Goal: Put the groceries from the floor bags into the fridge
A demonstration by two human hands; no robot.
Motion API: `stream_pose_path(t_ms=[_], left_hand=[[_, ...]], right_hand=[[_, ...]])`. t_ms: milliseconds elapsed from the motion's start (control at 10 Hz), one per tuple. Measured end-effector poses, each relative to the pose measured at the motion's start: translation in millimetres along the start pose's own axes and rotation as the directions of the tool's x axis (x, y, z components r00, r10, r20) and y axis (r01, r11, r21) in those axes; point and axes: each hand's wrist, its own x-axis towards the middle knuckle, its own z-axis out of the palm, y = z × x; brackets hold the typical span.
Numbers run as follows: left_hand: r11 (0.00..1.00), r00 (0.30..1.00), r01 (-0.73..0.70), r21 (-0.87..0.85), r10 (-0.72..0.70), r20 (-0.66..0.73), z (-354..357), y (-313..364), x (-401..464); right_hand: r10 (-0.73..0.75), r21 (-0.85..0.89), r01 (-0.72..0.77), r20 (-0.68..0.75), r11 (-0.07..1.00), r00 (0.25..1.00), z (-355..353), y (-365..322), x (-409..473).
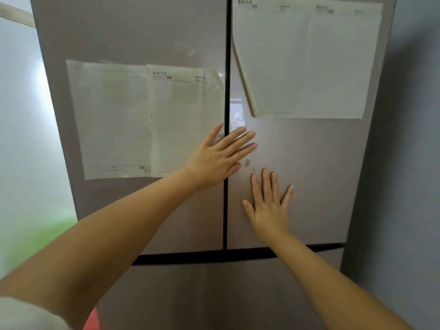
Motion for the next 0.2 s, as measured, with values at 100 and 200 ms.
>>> stream_pose_path(t_ms=[100,200], left_hand=[[0.989,0.985,0.137,-0.062,-0.13,0.113,-14.3,11.7,7.0],[0.894,0.939,0.341,-0.292,-0.311,0.145,-35.9,62.2,-7.5]], right_hand=[[-0.004,0.009,0.003,0.1,1.0,0.995,-16.9,-7.0,-10.5],[-0.052,0.207,-0.04,0.419,0.977,0.907,-62.8,7.7,-1.2]])
